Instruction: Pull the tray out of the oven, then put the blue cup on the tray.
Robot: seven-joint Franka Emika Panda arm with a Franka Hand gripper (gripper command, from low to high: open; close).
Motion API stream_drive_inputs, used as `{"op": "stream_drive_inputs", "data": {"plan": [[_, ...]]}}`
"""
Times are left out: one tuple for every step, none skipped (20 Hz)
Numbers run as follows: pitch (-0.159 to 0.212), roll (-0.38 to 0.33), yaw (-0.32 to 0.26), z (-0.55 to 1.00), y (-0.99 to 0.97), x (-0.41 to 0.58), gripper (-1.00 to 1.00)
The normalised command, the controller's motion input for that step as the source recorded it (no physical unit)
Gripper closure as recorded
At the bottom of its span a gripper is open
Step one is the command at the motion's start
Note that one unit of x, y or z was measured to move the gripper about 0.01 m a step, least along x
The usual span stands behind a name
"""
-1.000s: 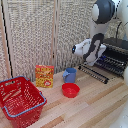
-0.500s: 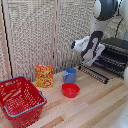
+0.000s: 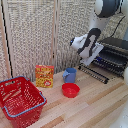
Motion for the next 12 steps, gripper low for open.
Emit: {"op": "stream_drive_inputs", "data": {"plan": [[-0.022,0.049,-0.074,-0.37,0.88,0.186,1.0],[-0.024,0.024,-0.079,-0.38,0.89,0.189,1.0],[-0.024,0.014,-0.086,-0.37,0.89,0.186,1.0],[-0.032,0.0,-0.093,-0.34,0.89,0.16,1.0],[-0.043,0.0,-0.097,-0.33,0.89,0.137,1.0],[-0.048,0.0,-0.102,-0.32,0.89,0.123,1.0],[-0.047,0.0,-0.105,-0.32,0.87,0.12,1.0],[-0.045,0.0,-0.105,-0.32,0.87,0.12,1.0],[-0.047,0.0,-0.104,-0.32,0.87,0.12,1.0],[-0.044,0.0,-0.1,-0.34,0.88,0.123,1.0],[-0.039,0.0,-0.093,-0.37,0.9,0.131,1.0],[-0.034,0.0,-0.089,-0.38,0.91,0.129,1.0]]}}
